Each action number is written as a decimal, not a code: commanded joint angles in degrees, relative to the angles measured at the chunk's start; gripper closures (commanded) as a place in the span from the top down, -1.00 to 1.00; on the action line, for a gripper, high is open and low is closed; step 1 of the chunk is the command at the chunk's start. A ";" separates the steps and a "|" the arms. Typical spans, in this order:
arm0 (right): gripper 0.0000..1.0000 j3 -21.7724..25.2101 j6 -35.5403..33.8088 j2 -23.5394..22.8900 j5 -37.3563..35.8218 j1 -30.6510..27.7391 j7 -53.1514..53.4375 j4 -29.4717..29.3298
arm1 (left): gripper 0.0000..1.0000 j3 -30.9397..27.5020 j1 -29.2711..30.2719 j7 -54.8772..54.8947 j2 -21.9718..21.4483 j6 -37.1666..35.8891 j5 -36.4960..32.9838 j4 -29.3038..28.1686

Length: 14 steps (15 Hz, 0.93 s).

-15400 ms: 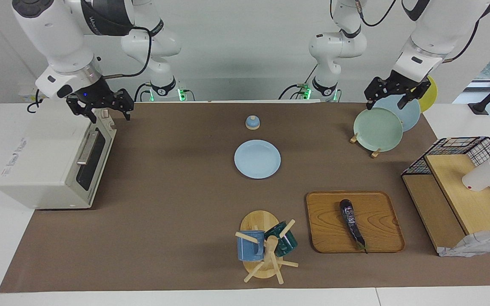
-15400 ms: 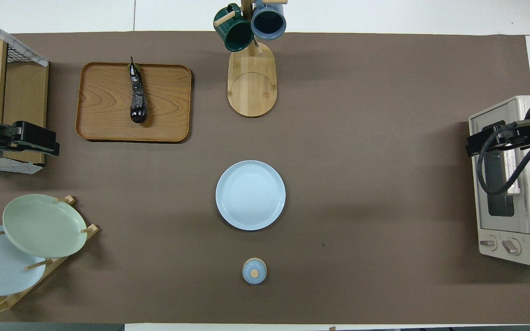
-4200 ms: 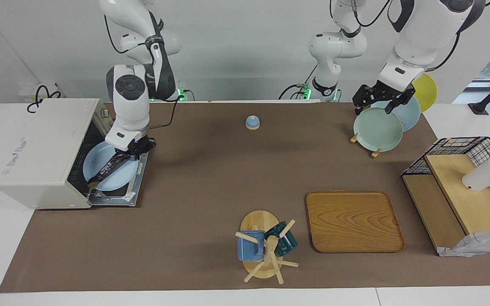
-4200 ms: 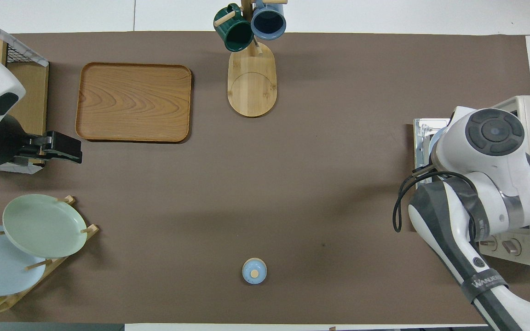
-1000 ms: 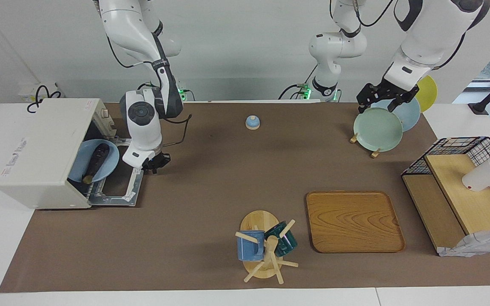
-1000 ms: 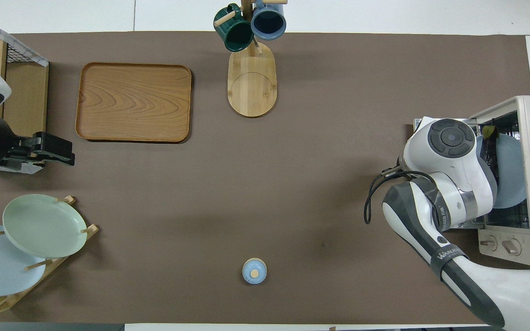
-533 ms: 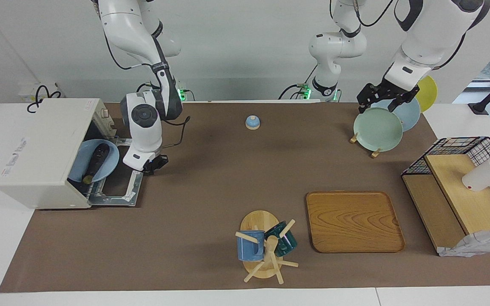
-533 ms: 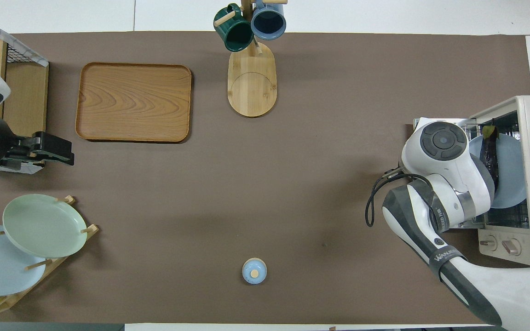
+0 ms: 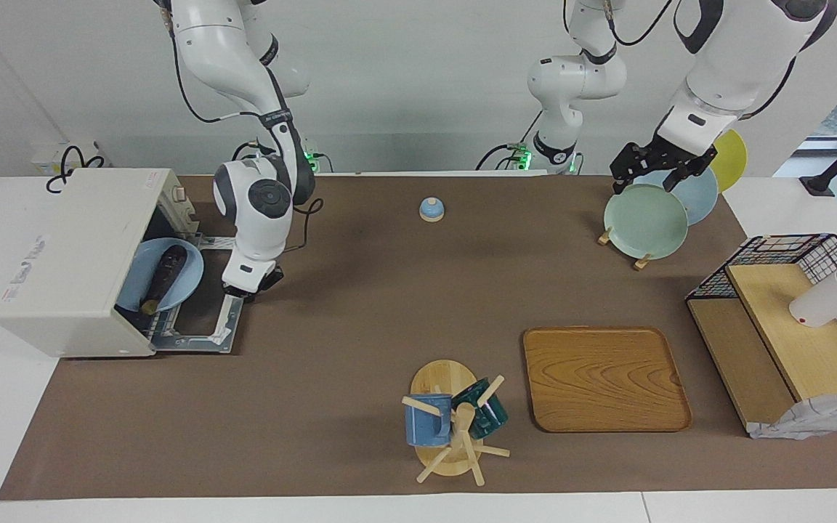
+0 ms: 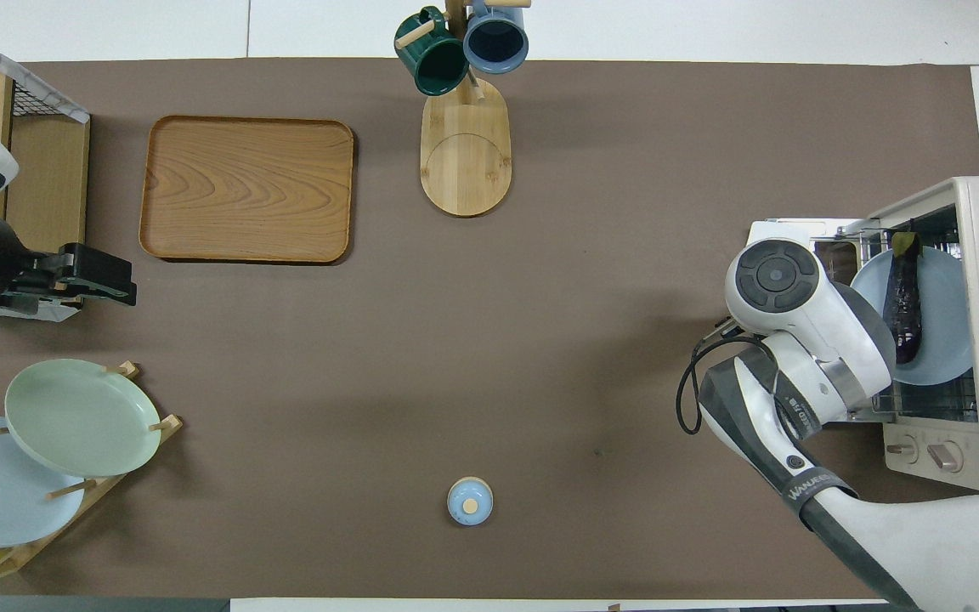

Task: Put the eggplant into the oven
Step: 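Push the plate deeper into the oven with the right gripper, then release the plate and withdraw the right gripper from the oven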

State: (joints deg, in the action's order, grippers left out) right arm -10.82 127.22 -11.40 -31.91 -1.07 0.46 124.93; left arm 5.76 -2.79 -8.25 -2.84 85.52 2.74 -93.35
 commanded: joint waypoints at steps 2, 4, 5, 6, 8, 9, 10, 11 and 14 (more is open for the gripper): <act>-1.00 0.27 -5.93 0.24 -3.95 -1.13 -4.82 -6.26 | 1.00 0.21 0.50 0.34 -0.76 -0.88 0.07 -0.17; -1.00 0.36 -8.91 1.03 -3.69 -1.74 -8.52 -8.72 | 1.00 0.21 0.50 0.34 -0.76 -0.97 0.07 -0.17; -1.00 0.45 -10.40 1.73 -3.16 -2.35 -10.72 -9.52 | 1.00 0.21 0.50 0.34 -0.76 -0.97 0.07 -0.17; -1.00 0.36 -11.29 2.52 -3.07 -3.58 -12.48 -10.05 | 1.00 0.30 0.50 0.34 -0.76 -0.97 0.07 -0.17; -1.00 0.36 -11.39 3.75 -2.98 -5.77 -15.38 -10.05 | 1.00 0.21 0.50 0.34 -0.76 -0.97 0.07 -0.17; -1.00 0.36 -11.38 4.28 -2.63 -7.18 -17.05 -10.05 | 1.00 0.21 0.50 0.34 -0.76 -0.97 0.07 -0.17; -1.00 0.36 -11.21 4.63 -1.15 -8.15 -19.15 -10.14 | 1.00 0.21 0.50 0.34 -0.76 -0.97 0.07 -0.17; -1.00 0.53 -11.38 4.72 0.26 -9.29 -21.09 -10.66 | 1.00 0.21 0.50 0.34 -0.76 -0.88 0.07 -0.17; -1.00 0.54 -11.21 4.72 1.41 -13.42 -25.75 -10.76 | 1.00 0.21 0.50 0.34 -0.76 -0.97 0.07 -0.17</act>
State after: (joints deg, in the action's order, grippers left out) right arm -11.13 112.54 -2.48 -30.25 -9.97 -21.36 114.34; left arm 5.78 -2.77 -8.25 -2.84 85.52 2.74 -93.35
